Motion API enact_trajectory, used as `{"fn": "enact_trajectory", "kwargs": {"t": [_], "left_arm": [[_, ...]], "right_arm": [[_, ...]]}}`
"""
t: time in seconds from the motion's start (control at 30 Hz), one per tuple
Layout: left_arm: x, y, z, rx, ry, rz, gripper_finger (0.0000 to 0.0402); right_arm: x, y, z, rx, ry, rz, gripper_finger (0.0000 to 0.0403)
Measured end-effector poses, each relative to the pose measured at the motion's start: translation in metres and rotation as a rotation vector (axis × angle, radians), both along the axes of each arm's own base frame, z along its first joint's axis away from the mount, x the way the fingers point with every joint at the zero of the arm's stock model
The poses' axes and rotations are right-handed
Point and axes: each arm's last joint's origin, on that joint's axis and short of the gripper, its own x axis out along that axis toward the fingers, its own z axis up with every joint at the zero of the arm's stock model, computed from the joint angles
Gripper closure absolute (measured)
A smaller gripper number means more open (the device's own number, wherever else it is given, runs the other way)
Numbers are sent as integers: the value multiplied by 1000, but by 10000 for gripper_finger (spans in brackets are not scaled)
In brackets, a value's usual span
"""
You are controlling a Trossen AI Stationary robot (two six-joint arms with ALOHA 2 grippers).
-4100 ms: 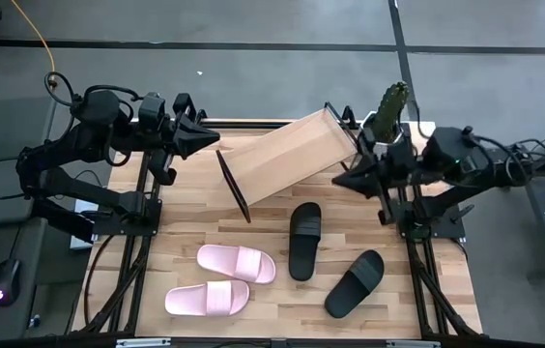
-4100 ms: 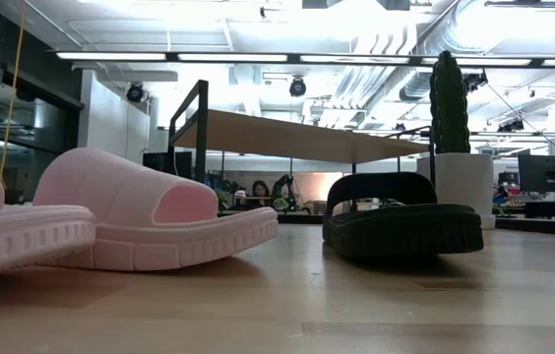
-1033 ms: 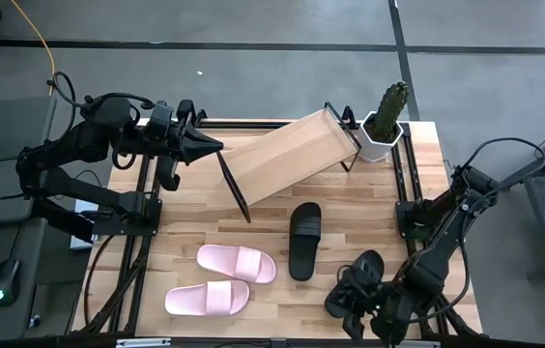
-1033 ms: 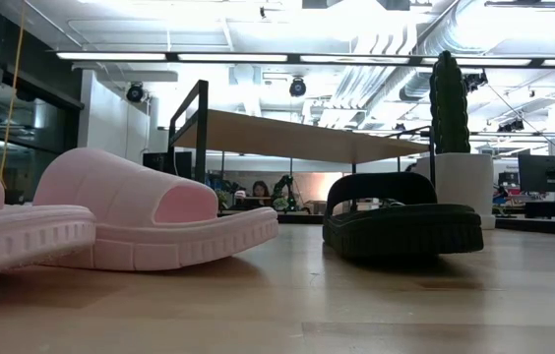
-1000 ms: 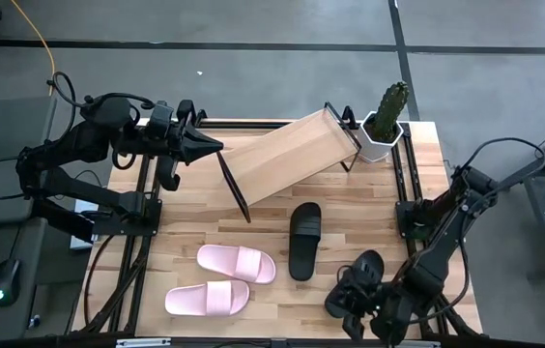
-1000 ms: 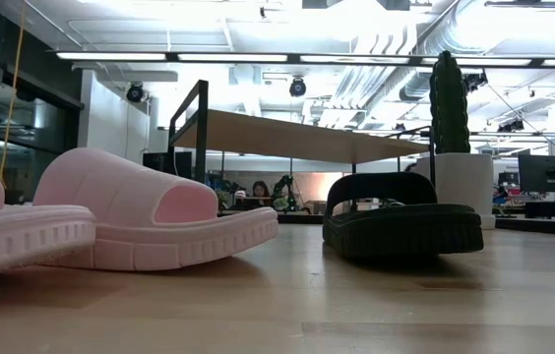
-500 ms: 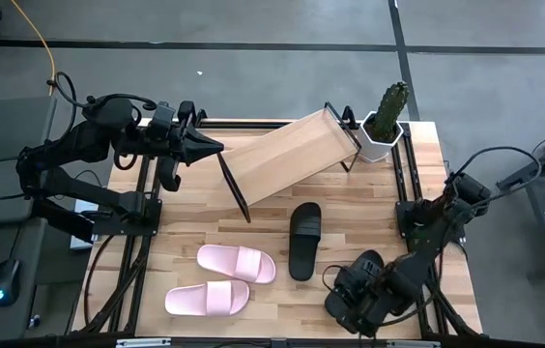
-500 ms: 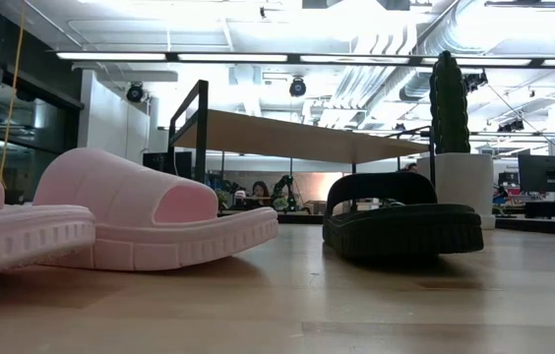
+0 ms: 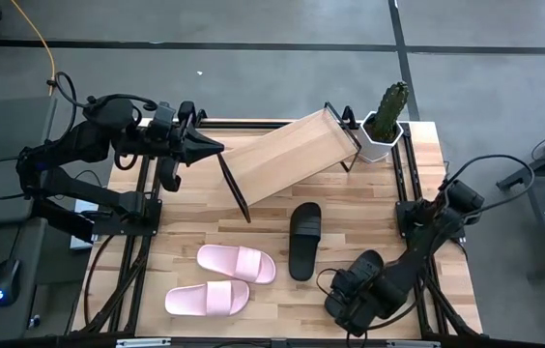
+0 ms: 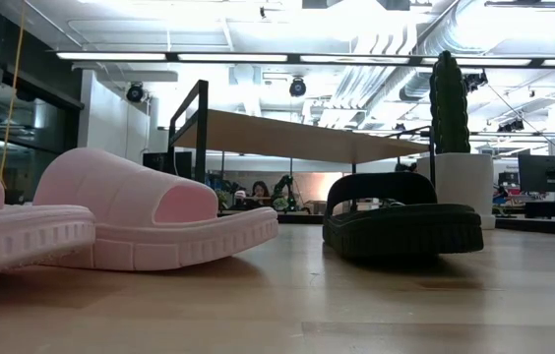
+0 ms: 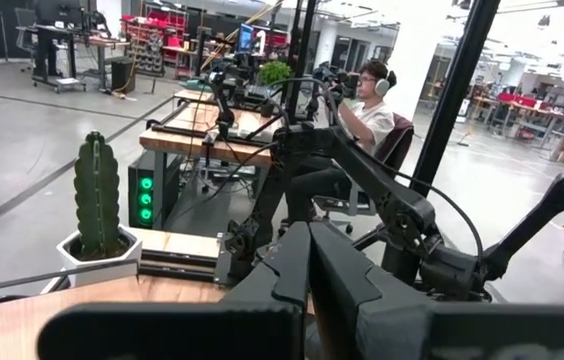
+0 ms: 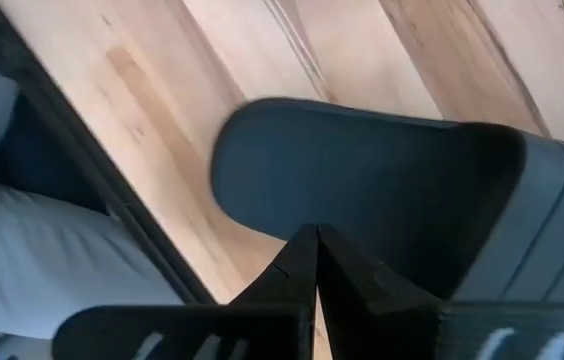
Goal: Pick and place slides into the shelf
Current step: Put the right black slide on the shelf
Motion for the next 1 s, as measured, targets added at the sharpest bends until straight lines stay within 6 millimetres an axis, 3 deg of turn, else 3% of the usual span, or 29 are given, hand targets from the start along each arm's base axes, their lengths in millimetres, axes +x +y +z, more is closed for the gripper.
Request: {"fn": "enact_trajectory", "kwargs": {"t": [0.47,1.0], "left_arm": [[9,2,-7,12,54,-1,401],[10,3,-8,15,62,18,401]], "right_arm": [[-3,-27,-2,-166,154,-64,402],[9,-15,-2,-26,50,-40,402]]}}
